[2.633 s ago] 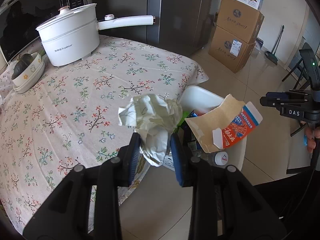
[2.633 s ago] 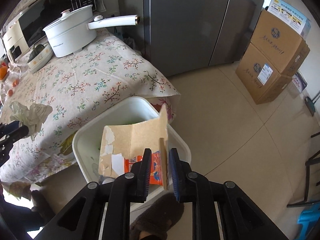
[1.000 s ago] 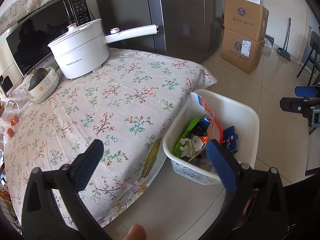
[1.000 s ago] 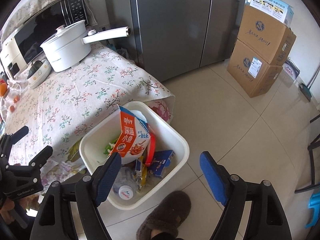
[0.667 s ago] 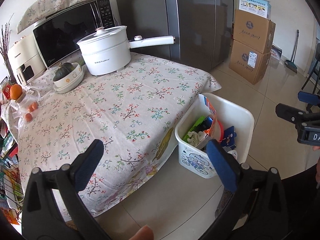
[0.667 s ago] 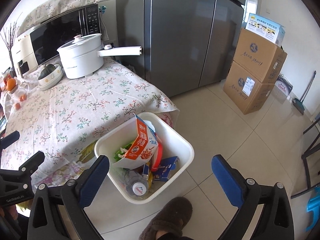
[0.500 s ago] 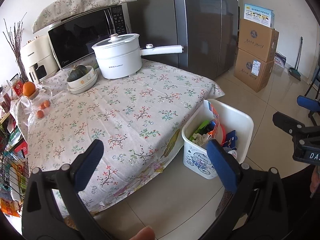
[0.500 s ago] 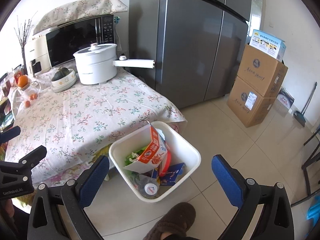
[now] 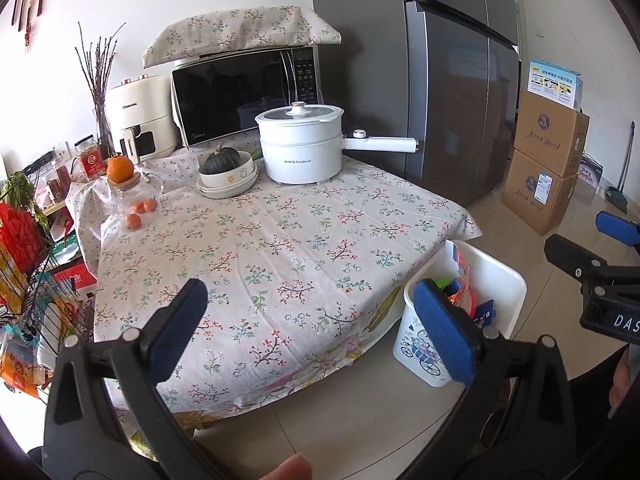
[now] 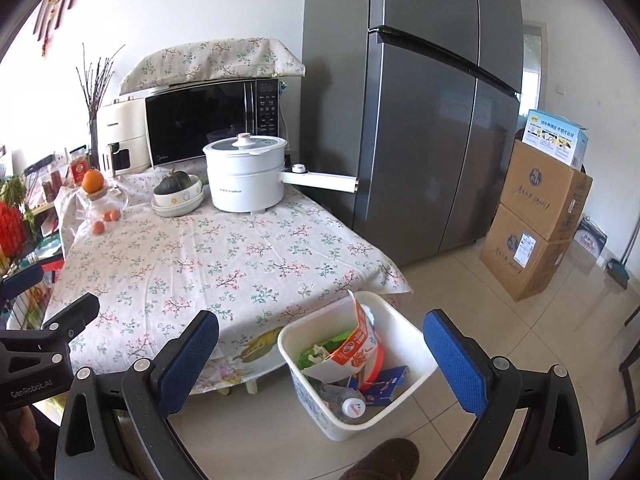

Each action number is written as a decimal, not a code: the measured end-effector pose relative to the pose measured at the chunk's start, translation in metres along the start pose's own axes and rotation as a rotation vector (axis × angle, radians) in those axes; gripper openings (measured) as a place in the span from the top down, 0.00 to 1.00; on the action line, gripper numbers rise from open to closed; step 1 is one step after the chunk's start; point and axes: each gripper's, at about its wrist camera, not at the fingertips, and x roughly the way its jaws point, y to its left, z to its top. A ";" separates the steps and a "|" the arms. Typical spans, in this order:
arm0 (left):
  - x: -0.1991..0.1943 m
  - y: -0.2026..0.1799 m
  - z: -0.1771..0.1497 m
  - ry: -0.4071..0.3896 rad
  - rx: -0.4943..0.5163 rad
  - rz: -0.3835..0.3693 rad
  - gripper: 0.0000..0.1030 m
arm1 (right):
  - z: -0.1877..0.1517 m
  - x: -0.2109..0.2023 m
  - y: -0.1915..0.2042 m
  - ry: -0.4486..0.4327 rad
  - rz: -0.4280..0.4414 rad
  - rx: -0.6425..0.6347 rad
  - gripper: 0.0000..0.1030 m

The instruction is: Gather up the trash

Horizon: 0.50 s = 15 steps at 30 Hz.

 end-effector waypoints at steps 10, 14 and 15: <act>-0.004 0.002 -0.002 -0.003 -0.014 -0.005 0.01 | -0.001 0.000 0.003 -0.001 -0.001 -0.004 0.00; -0.006 -0.002 -0.001 -0.007 -0.011 -0.009 0.01 | -0.001 -0.001 0.000 -0.002 0.000 0.002 0.00; -0.005 -0.002 -0.001 -0.007 -0.010 -0.009 0.01 | -0.001 -0.001 0.000 -0.002 0.001 0.003 0.00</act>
